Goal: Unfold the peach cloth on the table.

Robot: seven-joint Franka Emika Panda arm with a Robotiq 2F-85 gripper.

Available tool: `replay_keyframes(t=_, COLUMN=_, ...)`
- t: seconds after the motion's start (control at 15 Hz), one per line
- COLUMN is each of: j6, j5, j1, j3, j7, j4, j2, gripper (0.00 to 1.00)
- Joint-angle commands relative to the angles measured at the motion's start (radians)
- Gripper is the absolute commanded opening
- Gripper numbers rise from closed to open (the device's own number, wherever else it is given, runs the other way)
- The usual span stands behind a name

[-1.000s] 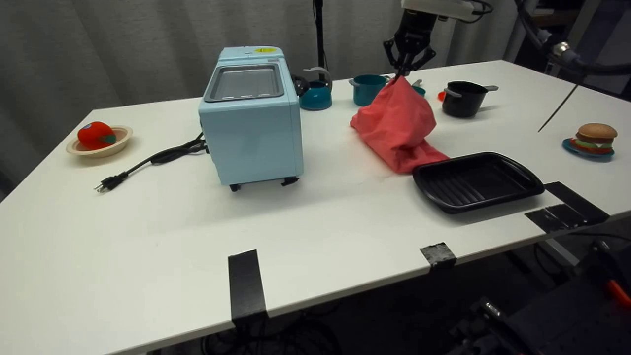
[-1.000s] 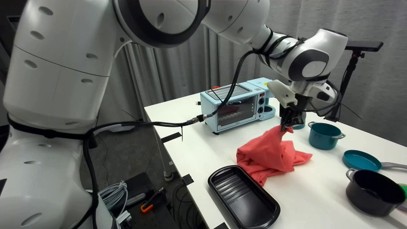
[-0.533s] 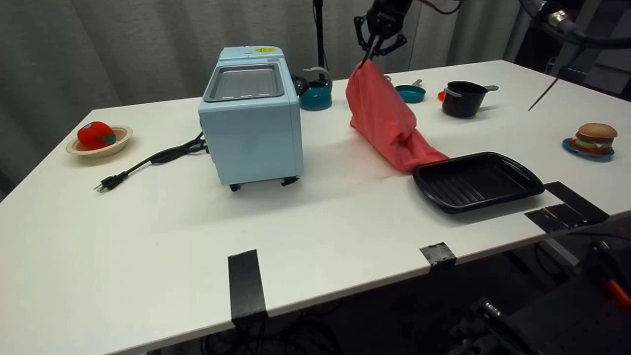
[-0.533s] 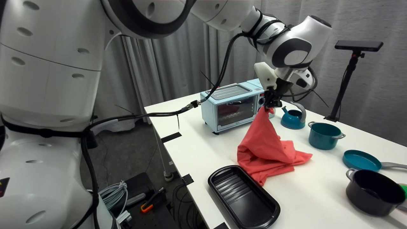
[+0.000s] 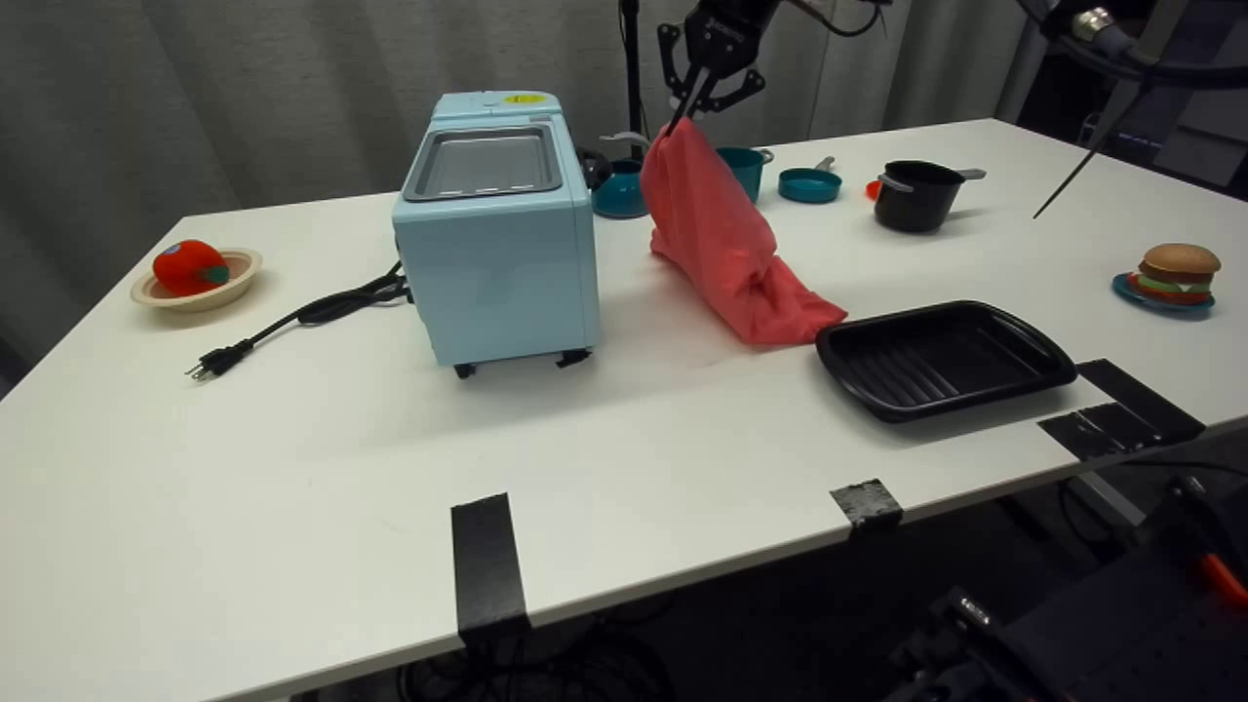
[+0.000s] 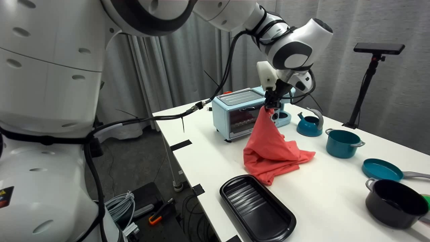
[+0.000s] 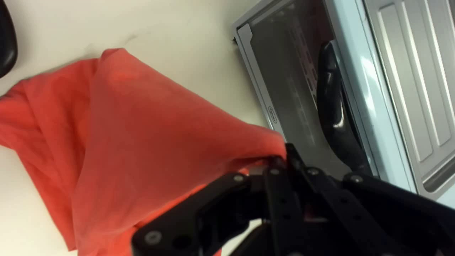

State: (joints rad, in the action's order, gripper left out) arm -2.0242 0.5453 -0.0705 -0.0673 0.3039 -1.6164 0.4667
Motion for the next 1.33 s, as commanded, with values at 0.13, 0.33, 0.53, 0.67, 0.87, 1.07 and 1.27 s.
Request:
replay_keyframes(t=0.13, j6=-0.019, j5=0.016, j1=0.014, j3=0.013, j7=-0.018, j4=-0.060, j2=-0.034, gripper=0.53)
replay_keyframes(t=0.33, j6=-0.038, j5=0.012, j1=0.005, j3=0.027, j7=-0.030, j4=-0.072, j2=-0.039, gripper=0.75)
replay_keyframes(t=0.53, j6=-0.086, j5=-0.013, j1=0.010, j3=0.050, j7=-0.015, j4=-0.070, j2=-0.014, gripper=0.97)
replay_keyframes(t=0.67, j6=-0.114, j5=-0.027, j1=0.016, j3=0.064, j7=0.012, j4=-0.072, j2=0.013, gripper=1.00)
replay_keyframes(t=0.87, j6=-0.123, j5=-0.057, j1=0.028, j3=0.083, j7=0.079, j4=-0.069, j2=0.069, gripper=1.00)
replay_keyframes(t=1.07, j6=-0.109, j5=-0.100, j1=0.040, j3=0.097, j7=0.154, j4=-0.051, j2=0.136, gripper=1.00)
replay_keyframes(t=1.27, j6=-0.077, j5=-0.133, j1=0.044, j3=0.111, j7=0.227, j4=0.004, j2=0.213, gripper=1.00)
